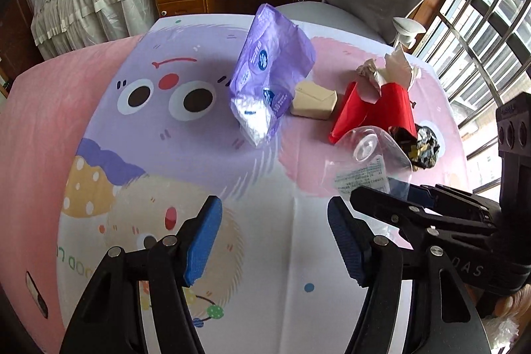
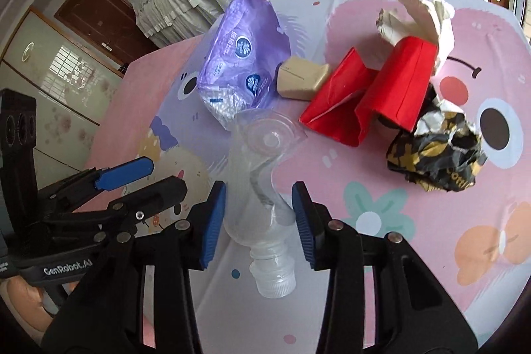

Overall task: Collect trash
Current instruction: 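Grasp the purple plastic bag with the left gripper while the right gripper holds the bottle, then carry both items over the bin and open both grippers to drop them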

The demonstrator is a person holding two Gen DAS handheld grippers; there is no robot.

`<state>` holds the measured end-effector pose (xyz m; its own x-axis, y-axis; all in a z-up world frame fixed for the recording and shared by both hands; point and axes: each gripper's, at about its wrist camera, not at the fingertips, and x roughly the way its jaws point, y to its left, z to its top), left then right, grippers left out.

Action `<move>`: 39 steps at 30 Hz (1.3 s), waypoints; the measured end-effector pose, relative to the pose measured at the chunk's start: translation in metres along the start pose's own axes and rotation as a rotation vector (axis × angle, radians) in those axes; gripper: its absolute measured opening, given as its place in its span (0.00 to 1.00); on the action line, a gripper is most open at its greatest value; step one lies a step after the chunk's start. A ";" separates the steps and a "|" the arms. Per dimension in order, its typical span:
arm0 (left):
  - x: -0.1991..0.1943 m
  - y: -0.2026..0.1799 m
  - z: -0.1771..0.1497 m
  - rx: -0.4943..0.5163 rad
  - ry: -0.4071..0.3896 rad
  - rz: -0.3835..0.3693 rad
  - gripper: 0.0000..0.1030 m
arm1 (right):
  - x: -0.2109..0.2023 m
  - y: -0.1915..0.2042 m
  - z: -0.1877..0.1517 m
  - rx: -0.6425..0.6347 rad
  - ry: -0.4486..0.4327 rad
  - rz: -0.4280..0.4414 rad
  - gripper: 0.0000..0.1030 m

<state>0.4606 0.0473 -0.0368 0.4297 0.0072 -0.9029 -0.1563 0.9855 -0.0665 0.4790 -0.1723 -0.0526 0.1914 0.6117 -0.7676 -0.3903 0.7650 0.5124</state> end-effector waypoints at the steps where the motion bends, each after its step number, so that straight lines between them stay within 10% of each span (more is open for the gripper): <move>1: 0.001 0.000 0.010 0.001 -0.006 0.000 0.66 | -0.005 0.001 0.004 -0.005 -0.016 0.001 0.36; 18: 0.111 0.033 0.101 -0.122 0.103 -0.064 0.65 | 0.003 -0.016 0.032 0.013 -0.097 -0.043 0.36; 22: 0.127 0.029 0.100 -0.134 0.110 -0.079 0.33 | 0.004 -0.016 0.029 0.018 -0.100 -0.044 0.36; 39: -0.017 0.050 -0.010 -0.092 -0.033 -0.075 0.19 | -0.039 0.048 -0.052 0.030 -0.101 -0.094 0.36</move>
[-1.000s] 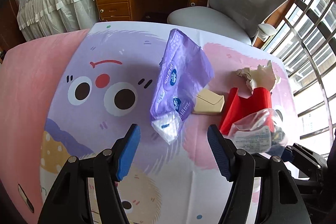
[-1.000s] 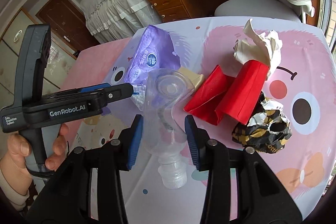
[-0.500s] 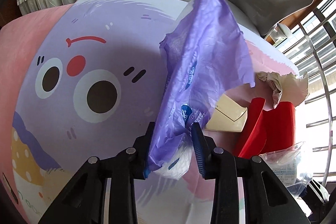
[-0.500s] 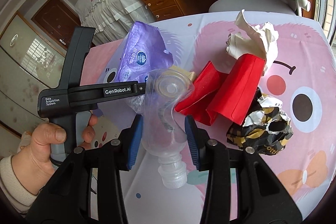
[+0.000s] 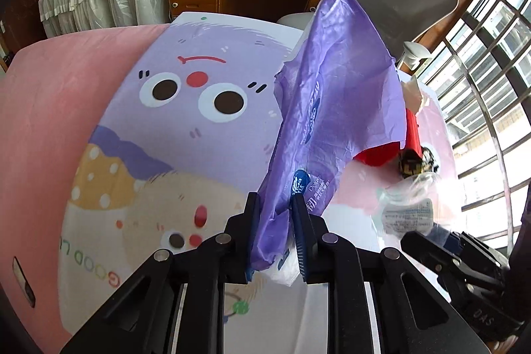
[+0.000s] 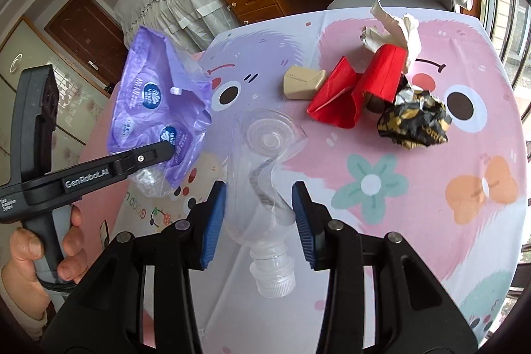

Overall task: Collect trash
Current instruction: 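Carry both items over the bin and open both grippers to drop them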

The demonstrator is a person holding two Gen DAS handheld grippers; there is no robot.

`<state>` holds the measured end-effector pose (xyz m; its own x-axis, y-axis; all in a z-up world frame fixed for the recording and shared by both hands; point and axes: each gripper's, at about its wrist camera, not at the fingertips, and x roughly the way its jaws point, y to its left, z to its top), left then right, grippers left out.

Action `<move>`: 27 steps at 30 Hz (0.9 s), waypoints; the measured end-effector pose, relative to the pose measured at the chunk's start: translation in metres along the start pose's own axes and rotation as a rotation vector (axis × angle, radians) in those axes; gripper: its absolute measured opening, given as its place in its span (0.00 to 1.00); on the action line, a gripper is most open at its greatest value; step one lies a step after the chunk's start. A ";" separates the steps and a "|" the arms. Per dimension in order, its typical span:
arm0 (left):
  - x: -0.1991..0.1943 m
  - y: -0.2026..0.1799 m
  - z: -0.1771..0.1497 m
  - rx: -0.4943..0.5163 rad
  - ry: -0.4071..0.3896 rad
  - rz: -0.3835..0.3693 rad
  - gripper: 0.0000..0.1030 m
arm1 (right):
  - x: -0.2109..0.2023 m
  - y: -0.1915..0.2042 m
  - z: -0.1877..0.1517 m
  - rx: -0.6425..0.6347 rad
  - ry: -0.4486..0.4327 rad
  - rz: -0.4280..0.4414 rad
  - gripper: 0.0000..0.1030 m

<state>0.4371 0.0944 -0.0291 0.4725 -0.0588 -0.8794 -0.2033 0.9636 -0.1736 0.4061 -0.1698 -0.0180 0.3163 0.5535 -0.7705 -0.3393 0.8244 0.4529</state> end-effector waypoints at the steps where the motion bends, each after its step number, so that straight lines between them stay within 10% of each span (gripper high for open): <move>1: -0.012 0.004 -0.013 0.002 0.002 -0.012 0.19 | -0.006 0.006 -0.009 0.004 0.002 -0.004 0.36; 15: -0.165 0.090 -0.227 0.239 -0.017 -0.108 0.19 | -0.086 0.142 -0.215 0.139 -0.045 -0.096 0.36; 27: -0.203 0.137 -0.358 0.341 0.075 -0.194 0.19 | -0.122 0.218 -0.357 0.186 0.017 -0.213 0.36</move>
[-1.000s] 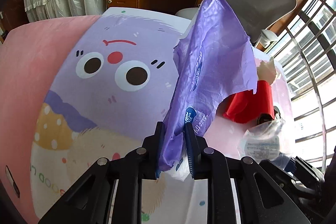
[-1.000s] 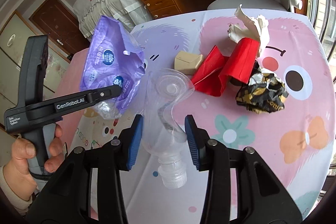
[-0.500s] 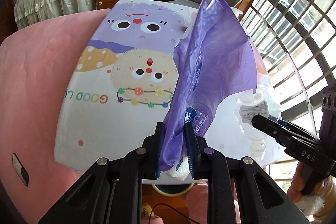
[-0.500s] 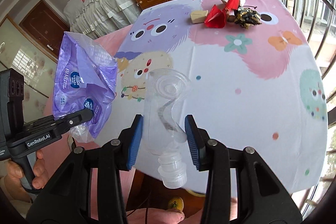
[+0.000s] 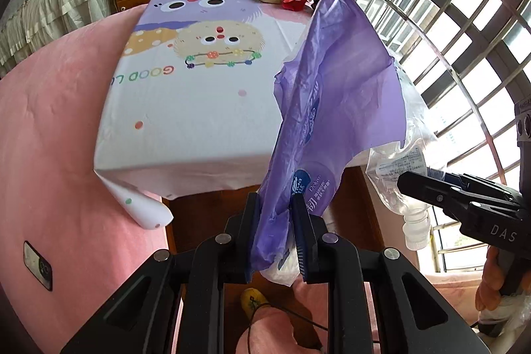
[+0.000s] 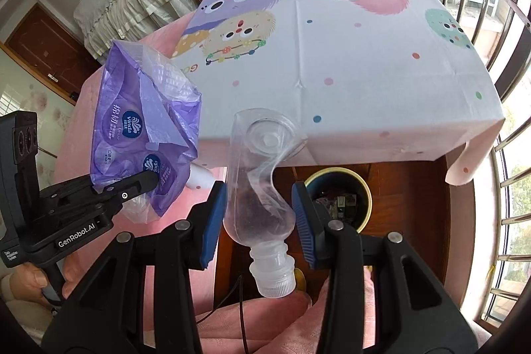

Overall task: Collect trash
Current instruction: 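Carry both items over the bin and open both grippers to drop them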

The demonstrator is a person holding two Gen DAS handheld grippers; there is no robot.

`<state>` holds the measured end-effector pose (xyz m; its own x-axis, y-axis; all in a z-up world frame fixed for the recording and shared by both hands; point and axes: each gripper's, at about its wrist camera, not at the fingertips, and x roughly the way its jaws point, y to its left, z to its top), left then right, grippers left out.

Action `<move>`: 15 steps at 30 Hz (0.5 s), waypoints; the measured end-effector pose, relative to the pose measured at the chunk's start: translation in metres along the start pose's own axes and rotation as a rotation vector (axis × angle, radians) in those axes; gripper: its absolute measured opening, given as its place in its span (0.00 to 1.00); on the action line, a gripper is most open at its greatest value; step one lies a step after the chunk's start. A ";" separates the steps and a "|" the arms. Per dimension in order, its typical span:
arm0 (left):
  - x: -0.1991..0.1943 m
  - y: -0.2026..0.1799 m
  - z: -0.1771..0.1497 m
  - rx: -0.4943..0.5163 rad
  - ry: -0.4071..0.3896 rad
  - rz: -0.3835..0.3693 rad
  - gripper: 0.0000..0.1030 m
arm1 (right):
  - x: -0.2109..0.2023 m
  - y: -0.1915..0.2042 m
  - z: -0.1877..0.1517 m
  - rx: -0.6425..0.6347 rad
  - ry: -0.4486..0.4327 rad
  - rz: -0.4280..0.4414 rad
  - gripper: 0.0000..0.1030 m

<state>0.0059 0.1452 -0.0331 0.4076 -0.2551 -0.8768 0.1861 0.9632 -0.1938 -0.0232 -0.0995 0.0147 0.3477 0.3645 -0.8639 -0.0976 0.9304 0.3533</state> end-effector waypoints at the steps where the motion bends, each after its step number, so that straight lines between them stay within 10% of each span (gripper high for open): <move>1: 0.005 -0.003 -0.008 0.002 0.018 -0.009 0.19 | 0.001 -0.004 -0.007 0.009 0.008 -0.010 0.36; 15: 0.199 -0.036 -0.116 -0.006 0.286 0.002 0.19 | 0.188 -0.130 -0.109 0.236 0.195 -0.071 0.36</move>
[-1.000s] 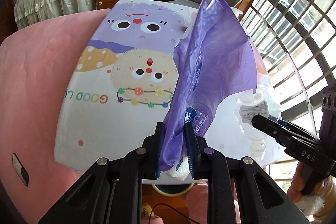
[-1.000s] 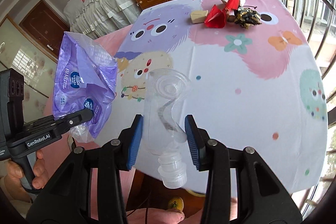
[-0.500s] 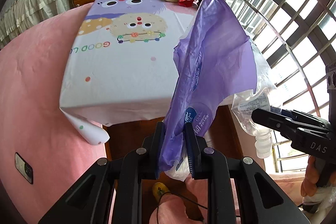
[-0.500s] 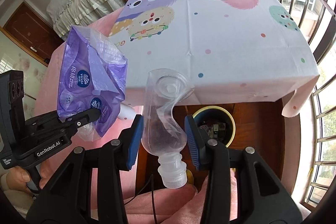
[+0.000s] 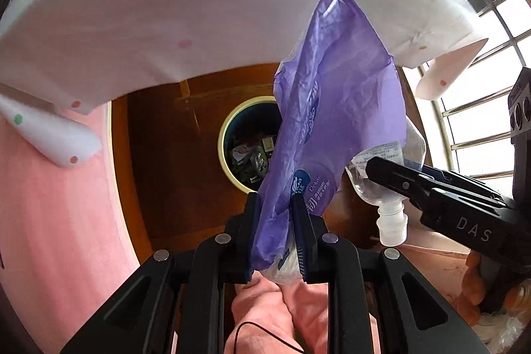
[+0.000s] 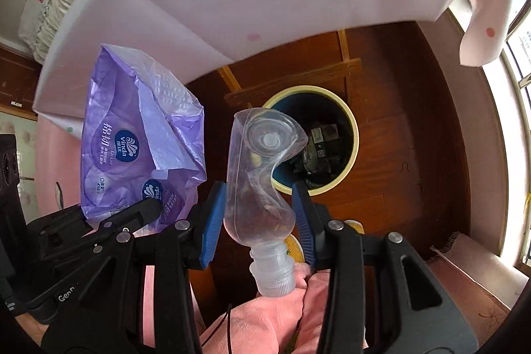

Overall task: Collect trash
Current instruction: 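Carry both items over the bin and open both grippers to drop them, then raise both tools away from the bin back over the table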

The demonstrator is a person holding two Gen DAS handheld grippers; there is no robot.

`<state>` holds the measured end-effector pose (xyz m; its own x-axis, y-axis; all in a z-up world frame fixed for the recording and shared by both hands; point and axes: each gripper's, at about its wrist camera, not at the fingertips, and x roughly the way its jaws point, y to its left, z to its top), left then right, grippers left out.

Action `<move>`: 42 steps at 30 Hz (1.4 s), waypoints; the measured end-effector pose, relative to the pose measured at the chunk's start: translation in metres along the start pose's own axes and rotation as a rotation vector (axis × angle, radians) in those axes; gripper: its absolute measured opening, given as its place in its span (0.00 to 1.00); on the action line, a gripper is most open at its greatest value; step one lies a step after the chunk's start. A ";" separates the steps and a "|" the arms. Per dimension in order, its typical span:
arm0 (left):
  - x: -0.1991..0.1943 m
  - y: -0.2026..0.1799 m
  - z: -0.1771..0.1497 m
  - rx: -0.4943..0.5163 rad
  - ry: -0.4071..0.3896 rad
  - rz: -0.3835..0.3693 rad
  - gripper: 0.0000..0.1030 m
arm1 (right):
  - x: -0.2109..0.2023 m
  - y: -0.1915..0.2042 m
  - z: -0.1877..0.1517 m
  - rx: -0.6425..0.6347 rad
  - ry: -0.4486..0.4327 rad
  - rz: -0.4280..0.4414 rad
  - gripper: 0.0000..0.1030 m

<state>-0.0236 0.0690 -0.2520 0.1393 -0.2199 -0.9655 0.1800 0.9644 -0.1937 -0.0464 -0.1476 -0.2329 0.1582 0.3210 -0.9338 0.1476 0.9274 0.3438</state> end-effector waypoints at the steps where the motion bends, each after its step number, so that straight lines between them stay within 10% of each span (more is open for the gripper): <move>1: 0.020 0.000 -0.001 -0.004 0.007 0.003 0.19 | 0.022 -0.010 0.000 0.012 0.011 -0.003 0.36; 8: 0.134 0.007 0.001 -0.018 0.031 0.015 0.22 | 0.143 -0.056 0.014 0.071 0.051 -0.040 0.39; 15: 0.183 0.017 0.008 -0.001 0.032 0.060 0.75 | 0.198 -0.078 0.041 0.102 0.059 -0.079 0.59; 18: 0.188 0.023 0.010 -0.021 0.014 0.078 0.75 | 0.204 -0.080 0.048 0.091 0.047 -0.090 0.59; 29: 0.169 0.052 0.059 -0.119 -0.038 0.113 0.75 | 0.173 -0.064 0.050 0.050 0.019 -0.104 0.59; 42: 0.035 0.041 0.066 -0.130 -0.104 0.097 0.75 | 0.049 -0.012 0.040 0.049 -0.071 -0.092 0.59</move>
<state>0.0531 0.0913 -0.2820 0.2507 -0.1325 -0.9590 0.0347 0.9912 -0.1279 -0.0019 -0.1505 -0.2783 0.2104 0.2189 -0.9528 0.2118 0.9412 0.2631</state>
